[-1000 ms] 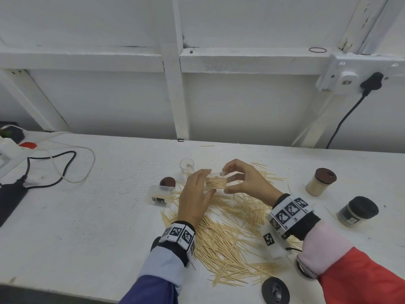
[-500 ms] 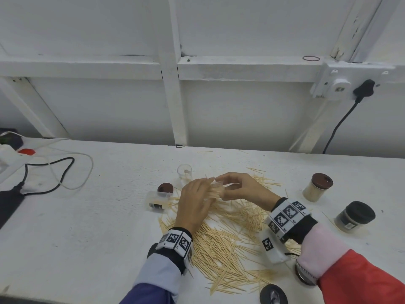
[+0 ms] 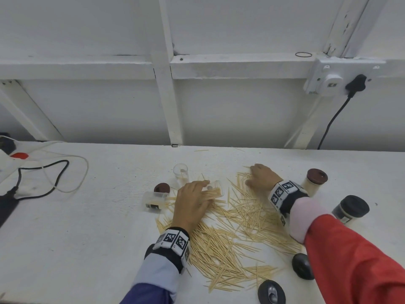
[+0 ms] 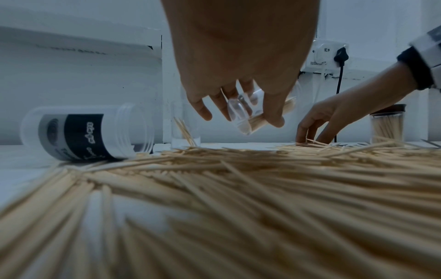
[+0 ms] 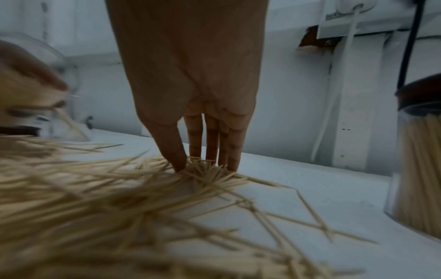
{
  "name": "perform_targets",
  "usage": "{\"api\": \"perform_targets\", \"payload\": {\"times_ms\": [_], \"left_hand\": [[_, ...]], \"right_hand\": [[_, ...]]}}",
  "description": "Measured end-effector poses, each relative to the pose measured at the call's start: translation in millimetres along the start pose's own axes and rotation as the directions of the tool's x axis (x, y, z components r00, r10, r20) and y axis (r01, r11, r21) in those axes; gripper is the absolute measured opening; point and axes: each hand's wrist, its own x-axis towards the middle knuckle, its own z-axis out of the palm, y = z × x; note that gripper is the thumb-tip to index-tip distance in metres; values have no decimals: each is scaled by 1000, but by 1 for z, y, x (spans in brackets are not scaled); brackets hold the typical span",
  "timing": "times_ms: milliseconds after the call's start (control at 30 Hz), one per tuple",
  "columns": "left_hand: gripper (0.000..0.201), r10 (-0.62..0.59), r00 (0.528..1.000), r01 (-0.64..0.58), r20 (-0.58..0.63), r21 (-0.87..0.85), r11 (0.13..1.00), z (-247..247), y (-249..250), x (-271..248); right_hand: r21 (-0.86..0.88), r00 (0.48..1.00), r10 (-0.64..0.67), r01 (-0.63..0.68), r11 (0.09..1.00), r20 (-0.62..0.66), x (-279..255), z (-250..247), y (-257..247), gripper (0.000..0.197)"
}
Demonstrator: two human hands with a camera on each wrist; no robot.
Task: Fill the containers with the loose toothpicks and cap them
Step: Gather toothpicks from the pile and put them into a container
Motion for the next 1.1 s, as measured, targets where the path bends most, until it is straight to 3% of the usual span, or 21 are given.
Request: {"api": "perform_targets", "payload": {"times_ms": [200,367,500,567,667,700,867,1000,1100], "left_hand": [[52,5,1000,-5,26,6,1000,2,-2,1],[50,12,999,-13,42,27,1000,4,-4,0],[50,32,997,-37,66,81,996,4,-6,0],[51,34,997,-41,75,91,995,1,-5,1],[50,57,995,-65,84,90,994,-3,-3,4],[50,67,993,-76,95,96,992,-4,-3,5],[49,75,985,-96,156,128,987,-4,-8,8],[49,95,983,-115,160,119,986,-2,-7,10],[50,97,981,-118,170,121,986,1,-6,10]], "right_hand": [[-59,989,-113,108,992,-91,-23,3,-11,32],[-52,971,-235,232,971,-55,-49,7,-21,27],[135,958,-276,284,949,-73,-63,5,-26,30],[201,968,-236,249,947,-88,-67,3,-27,42],[34,981,-192,191,981,32,-71,11,-33,83],[-30,980,-184,187,982,71,-73,14,-36,88],[-94,976,-210,215,972,59,-80,20,-46,69],[-110,975,-213,219,970,68,-85,23,-52,71],[-82,979,-201,203,976,35,-88,24,-55,60]]}}
